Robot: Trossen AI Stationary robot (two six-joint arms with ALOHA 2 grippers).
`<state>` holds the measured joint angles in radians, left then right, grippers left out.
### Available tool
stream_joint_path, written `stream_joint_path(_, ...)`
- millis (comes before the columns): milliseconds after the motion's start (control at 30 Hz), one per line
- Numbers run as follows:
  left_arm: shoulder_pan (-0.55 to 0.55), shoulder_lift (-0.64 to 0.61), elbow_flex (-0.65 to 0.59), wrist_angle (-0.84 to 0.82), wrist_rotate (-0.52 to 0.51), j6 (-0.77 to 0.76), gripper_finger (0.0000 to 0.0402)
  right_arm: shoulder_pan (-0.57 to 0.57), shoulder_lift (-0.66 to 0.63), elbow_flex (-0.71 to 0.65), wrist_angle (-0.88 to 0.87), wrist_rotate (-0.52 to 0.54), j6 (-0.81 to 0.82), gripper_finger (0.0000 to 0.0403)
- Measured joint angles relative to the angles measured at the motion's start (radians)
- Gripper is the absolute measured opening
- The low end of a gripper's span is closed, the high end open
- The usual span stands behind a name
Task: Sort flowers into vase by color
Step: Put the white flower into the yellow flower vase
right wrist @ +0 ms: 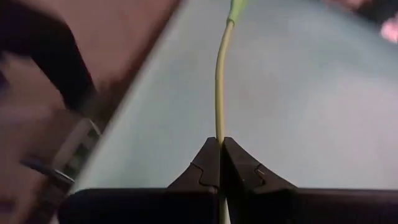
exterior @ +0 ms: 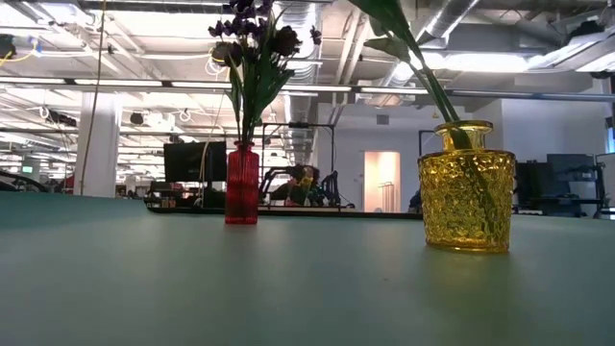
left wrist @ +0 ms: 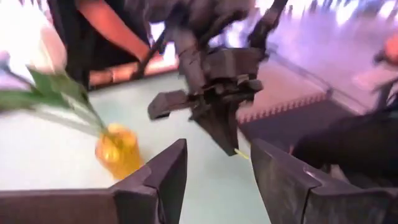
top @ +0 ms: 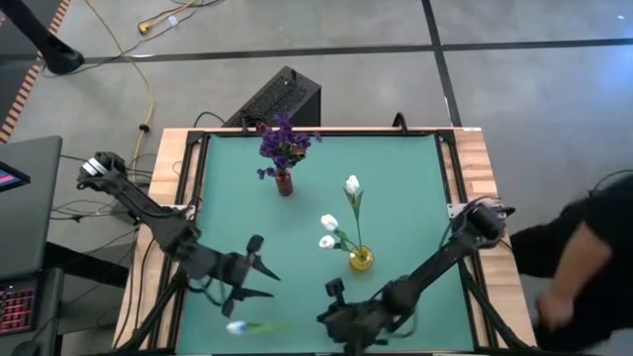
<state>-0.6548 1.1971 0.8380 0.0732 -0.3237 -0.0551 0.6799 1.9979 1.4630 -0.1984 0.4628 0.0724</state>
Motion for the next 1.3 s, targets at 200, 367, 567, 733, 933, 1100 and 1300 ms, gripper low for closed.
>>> stream_joint_path(200, 0.017, -0.094, -0.256, 0.428, 0.000, 0.094, 0.0165, -0.013, -0.165, -0.409, 0.832, -0.169, -0.124, 0.0027)
stream_joint_path(367, 0.058, -0.060, -0.391, 0.780, 0.053, 0.102, 0.0165, -0.046, -0.130, -0.561, 1.405, -0.172, -0.118, 0.0027)
stream_joint_path(567, 0.068, 0.084, -0.357, 0.931, 0.084, 0.132, 0.0165, -0.078, 0.009, -0.499, 1.588, -0.121, -0.092, 0.0027)
stream_joint_path(733, 0.064, 0.195, -0.280, 0.949, 0.147, 0.133, 0.0165, -0.071, 0.060, -0.451, 1.603, 0.000, -0.138, 0.0027)
stream_joint_path(933, 0.062, 0.284, -0.197, 0.955, 0.123, 0.141, 0.0165, -0.071, 0.085, -0.424, 1.586, 0.012, -0.126, 0.0027)
stream_joint_path(1100, 0.062, 0.311, -0.165, 0.955, 0.102, 0.146, 0.0165, -0.062, 0.085, -0.422, 1.572, 0.068, -0.138, 0.0027)
stream_joint_path(1300, 0.062, 0.311, -0.165, 0.970, 0.101, 0.144, 0.0144, -0.058, 0.085, -0.423, 1.563, 0.074, -0.152, 0.0027)
